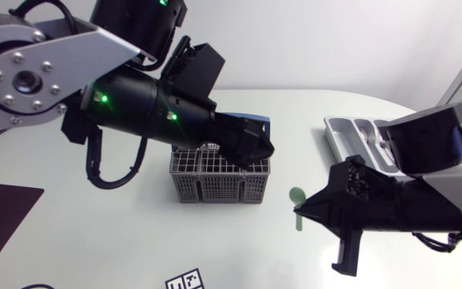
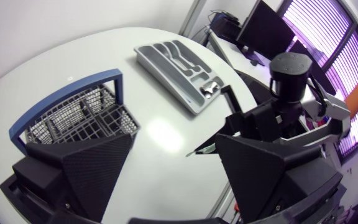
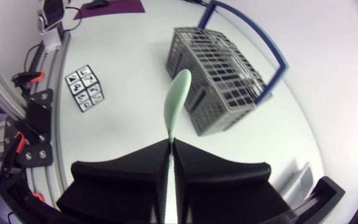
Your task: Transfer all utensils from the basket to the drawer tray.
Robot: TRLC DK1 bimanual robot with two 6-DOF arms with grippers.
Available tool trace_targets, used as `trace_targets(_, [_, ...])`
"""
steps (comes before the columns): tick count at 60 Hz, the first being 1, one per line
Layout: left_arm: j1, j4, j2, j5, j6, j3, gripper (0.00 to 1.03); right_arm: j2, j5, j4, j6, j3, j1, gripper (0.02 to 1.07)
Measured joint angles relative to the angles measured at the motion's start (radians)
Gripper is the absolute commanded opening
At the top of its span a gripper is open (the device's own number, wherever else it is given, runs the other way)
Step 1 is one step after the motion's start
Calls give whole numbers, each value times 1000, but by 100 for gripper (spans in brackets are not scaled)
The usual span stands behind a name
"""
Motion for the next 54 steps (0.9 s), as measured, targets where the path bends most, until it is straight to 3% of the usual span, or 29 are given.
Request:
trace_targets(13, [45,3,28,-194,-53,3,98,-3,179,7,-88,-18,-156,7])
trace_targets(27, [115,3,35,-337,-98,13,98,-8,219,101,-279,-52,-496,7])
trace_targets(40, [129,-5,48,-391,-112,13,98,113,225,309,-468,-75,-816,8])
trace_targets(54, [154,-19,48,-396,-112,13,98,279,229,504,-610,-105,-983,8])
